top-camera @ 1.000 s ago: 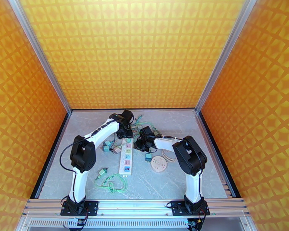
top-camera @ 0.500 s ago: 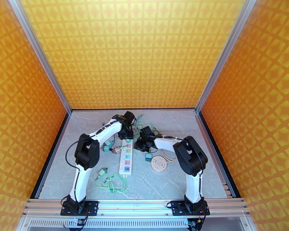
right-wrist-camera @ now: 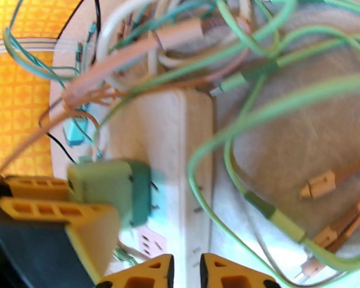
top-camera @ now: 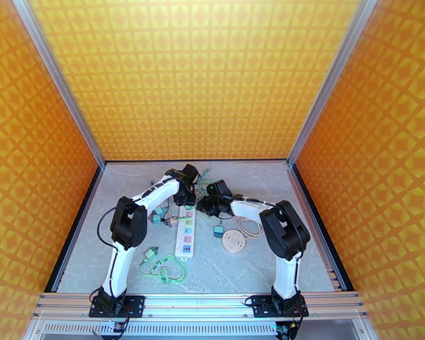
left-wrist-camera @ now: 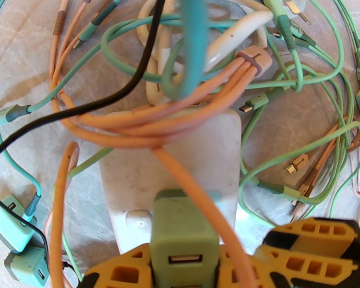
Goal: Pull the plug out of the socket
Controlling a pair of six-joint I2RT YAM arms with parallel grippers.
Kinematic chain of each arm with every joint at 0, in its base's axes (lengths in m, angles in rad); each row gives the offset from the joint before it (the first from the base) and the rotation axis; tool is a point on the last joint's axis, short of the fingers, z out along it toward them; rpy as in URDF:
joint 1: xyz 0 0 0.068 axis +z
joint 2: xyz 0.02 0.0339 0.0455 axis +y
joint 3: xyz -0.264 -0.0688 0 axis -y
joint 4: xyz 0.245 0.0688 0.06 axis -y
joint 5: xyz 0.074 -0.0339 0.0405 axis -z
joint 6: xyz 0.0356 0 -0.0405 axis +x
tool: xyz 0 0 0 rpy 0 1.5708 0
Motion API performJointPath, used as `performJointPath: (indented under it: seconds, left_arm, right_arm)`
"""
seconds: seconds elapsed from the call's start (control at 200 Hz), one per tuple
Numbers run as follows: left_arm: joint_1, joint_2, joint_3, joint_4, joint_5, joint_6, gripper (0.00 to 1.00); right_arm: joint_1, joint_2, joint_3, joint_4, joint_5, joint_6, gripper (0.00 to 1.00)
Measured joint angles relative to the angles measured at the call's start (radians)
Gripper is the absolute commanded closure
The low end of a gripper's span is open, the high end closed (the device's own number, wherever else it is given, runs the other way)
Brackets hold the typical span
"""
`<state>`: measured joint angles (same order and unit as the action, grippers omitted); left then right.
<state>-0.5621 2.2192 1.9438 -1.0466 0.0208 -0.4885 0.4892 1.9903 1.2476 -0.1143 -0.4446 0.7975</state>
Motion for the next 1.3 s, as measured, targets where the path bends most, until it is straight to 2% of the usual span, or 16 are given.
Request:
performJointPath:
  seconds: [0.18,0.515,0.85,1.13,1.3]
  left_arm:
    - [-0.005,0.000,-0.001,-0.001,-0.007,0.000,0.79]
    - [-0.006,-0.003,-0.001,-0.003,-0.006,-0.001,0.79]
    - [0.011,-0.049,0.002,-0.023,0.055,-0.012,0.80]
    - [-0.026,-0.050,0.046,-0.095,0.008,-0.008,0.80]
    - [-0.011,-0.083,0.040,-0.117,-0.023,-0.008,0.79]
  right_arm:
    - [-0.001,0.080,0.042,0.025,-0.038,0.029,0.76]
    - [0.000,0.085,0.078,-0.048,-0.004,0.000,0.77]
    - [0.000,0.085,0.073,-0.045,0.001,-0.016,0.77]
    - [0.002,0.069,0.057,-0.045,0.023,-0.029,0.77]
    - [0.002,0.031,0.019,-0.078,0.070,-0.048,0.74]
